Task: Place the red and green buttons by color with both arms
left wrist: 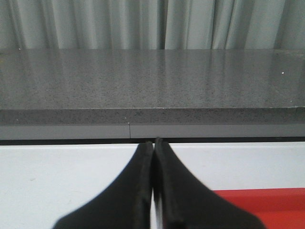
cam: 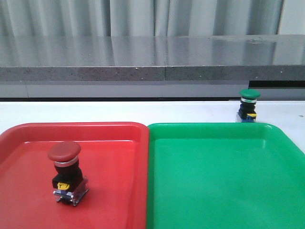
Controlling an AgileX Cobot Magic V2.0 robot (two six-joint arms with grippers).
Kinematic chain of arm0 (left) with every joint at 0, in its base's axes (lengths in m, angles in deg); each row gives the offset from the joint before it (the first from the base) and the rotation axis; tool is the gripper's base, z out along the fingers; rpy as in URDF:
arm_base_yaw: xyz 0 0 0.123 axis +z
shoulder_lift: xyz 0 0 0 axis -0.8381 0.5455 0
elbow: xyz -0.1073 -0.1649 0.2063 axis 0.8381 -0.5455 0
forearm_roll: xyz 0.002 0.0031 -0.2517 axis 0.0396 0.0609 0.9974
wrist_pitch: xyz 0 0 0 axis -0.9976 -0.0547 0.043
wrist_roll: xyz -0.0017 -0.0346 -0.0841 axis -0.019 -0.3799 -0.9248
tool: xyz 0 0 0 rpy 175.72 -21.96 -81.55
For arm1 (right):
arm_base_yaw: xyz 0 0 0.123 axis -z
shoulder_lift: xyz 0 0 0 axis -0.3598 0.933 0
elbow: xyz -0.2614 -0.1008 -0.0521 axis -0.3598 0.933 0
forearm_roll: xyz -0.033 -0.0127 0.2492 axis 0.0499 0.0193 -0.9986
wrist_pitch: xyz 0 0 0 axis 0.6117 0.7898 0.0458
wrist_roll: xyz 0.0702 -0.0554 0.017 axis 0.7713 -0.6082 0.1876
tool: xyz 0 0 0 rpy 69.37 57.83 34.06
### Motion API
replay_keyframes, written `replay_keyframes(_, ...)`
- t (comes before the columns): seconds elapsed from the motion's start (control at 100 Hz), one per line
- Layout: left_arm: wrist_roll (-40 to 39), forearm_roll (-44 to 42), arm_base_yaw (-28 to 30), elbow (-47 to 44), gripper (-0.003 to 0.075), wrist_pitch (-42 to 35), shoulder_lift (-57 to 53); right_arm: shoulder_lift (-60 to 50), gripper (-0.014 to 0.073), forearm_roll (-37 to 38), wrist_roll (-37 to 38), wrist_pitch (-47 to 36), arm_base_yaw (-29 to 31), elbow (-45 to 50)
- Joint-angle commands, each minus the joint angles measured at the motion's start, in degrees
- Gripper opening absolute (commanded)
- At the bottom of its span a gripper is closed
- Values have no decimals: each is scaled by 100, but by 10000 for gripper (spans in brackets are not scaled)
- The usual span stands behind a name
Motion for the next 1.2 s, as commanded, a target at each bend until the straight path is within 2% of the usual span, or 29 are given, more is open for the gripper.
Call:
replay_keyframes(0.0, 9, -156, 57, 147, -20, -253, -148, -98, -64, 53, -25, -418, 22, -107)
replay_keyframes(0.26, -1, -156, 69, 84, -20, -187, -795, -98, -64, 53, -25, -418, 22, -107)
replay_keyframes(0.62, -1, -156, 69, -760, -21, -253, -1907, -98, -64, 53, -25, -418, 22, -107)
replay_keyframes(0.91, -61, -125, 325, -1443, -20, -623, -2118, -98, -64, 53, -25, -418, 22, -107)
replay_keyframes(0.97, -61, -114, 354, -1447, -20, -339, -2118, -98, -64, 53, -25, -418, 22, -107)
replay_keyframes(1.19, -61, -114, 354, -1447, -20, -352, -2118, -98, -64, 53, -25, -418, 22, -107)
